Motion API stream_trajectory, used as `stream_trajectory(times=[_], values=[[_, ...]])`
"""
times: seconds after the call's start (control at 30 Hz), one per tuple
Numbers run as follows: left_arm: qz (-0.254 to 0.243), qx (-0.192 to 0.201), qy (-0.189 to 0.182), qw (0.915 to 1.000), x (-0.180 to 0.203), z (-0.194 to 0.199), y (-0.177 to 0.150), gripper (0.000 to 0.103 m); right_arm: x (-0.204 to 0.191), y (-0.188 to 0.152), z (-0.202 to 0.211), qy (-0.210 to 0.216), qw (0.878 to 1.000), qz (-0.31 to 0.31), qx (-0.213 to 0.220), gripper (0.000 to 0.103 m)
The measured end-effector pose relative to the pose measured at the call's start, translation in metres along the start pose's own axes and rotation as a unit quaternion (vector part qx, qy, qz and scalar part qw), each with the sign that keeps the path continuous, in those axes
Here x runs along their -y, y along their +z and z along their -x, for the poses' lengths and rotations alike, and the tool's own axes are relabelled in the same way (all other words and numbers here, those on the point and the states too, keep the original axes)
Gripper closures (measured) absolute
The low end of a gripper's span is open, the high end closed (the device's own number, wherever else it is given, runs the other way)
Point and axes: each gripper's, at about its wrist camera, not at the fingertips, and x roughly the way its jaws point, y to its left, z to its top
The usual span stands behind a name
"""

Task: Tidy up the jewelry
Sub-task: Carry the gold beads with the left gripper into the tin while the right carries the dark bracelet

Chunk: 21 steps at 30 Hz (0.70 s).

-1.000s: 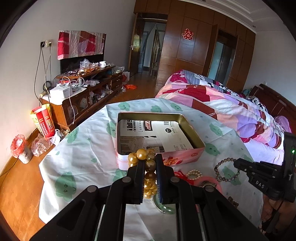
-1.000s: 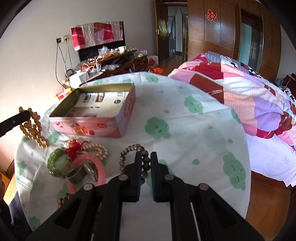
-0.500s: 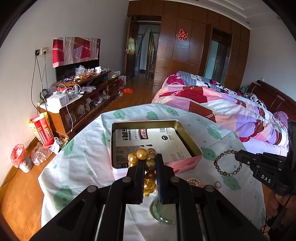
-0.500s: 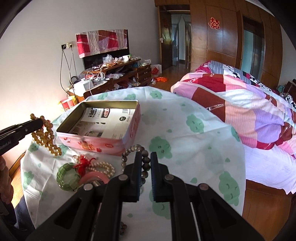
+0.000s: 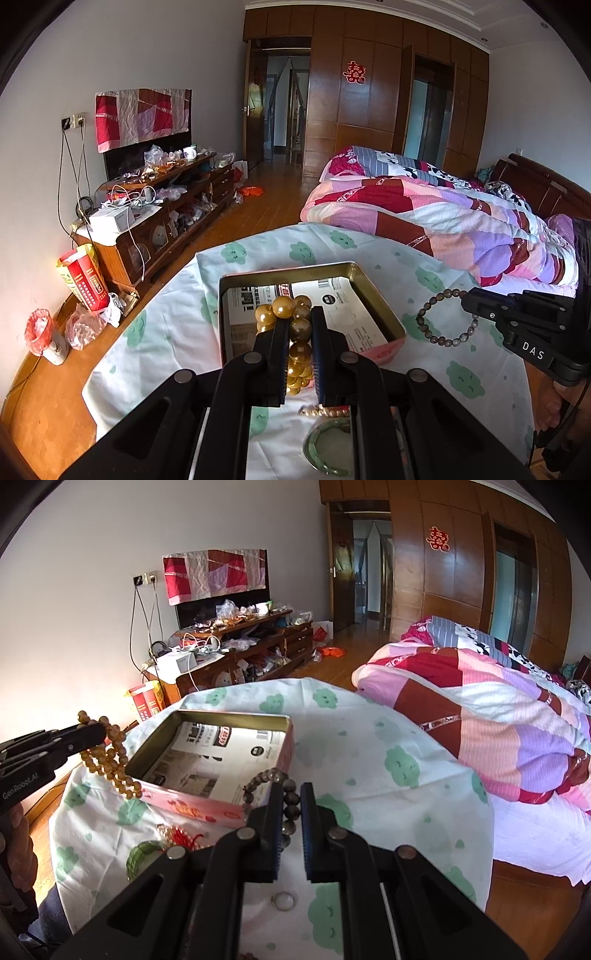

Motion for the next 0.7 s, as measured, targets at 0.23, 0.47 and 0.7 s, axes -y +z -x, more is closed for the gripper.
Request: stream_trajectory(times=[0.23, 0.47, 0.7], values=[[0.001, -0.003, 0.001, 1.0, -0.004, -0.008, 0.006, 0.093, -0.003, 0.012, -0.009, 0.01, 1.0, 0.006, 0.002, 0.092], [-0.001, -0.007, 0.005, 1.0, -0.006, -0.019, 0.013, 0.093, -0.006, 0.025, -0.021, 0.021, 1.0, 0.007, -0.002, 0.092], [0.003, -0.015, 0.0, 0.9999, -0.012, -0.03, 0.019, 0.093, -0.009, 0.034, -0.033, 0.03, 0.999, 0.007, -0.009, 0.092]])
